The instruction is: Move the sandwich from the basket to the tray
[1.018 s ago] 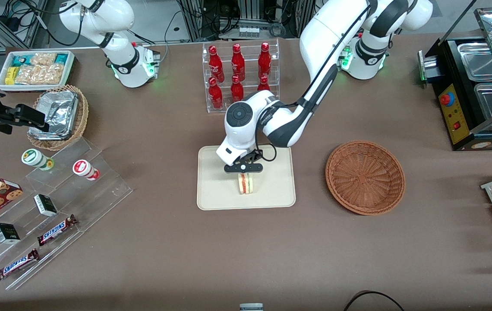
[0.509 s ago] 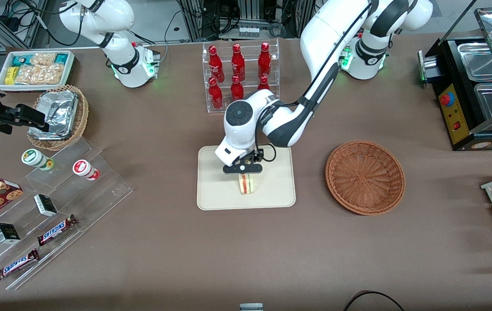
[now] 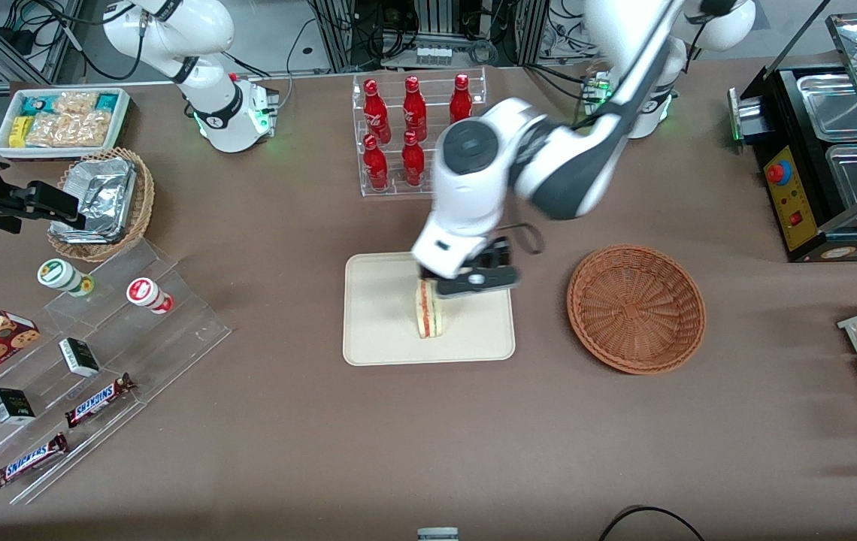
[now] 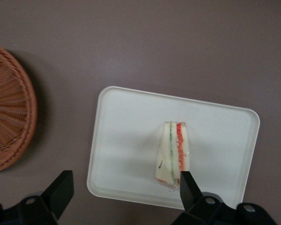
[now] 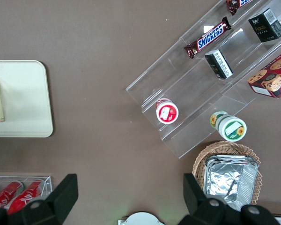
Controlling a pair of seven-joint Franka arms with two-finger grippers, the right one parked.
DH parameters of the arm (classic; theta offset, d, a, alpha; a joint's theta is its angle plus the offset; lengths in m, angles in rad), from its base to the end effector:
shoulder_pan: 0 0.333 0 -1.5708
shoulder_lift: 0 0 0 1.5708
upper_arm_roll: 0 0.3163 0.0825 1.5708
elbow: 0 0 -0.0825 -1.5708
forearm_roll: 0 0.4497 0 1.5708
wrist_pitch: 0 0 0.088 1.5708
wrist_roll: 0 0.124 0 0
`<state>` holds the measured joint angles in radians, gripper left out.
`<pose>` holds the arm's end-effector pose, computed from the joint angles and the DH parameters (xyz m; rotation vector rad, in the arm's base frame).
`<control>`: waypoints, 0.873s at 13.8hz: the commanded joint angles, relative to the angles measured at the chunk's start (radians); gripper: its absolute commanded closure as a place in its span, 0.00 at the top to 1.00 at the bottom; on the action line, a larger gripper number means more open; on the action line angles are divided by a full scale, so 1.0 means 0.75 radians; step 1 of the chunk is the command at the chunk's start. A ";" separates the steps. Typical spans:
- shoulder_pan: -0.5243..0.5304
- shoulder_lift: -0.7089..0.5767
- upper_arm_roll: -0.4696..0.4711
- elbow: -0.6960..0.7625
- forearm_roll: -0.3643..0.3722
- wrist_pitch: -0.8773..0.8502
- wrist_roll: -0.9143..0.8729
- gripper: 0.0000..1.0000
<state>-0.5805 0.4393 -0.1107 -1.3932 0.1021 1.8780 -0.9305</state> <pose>0.5981 -0.4665 0.4294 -3.1199 -0.3482 -0.1105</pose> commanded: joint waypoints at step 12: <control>0.622 -0.608 -0.010 -0.378 -0.107 -0.320 0.694 1.00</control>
<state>-0.1793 0.0684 -0.1064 -1.6005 0.0660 1.6467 -0.5126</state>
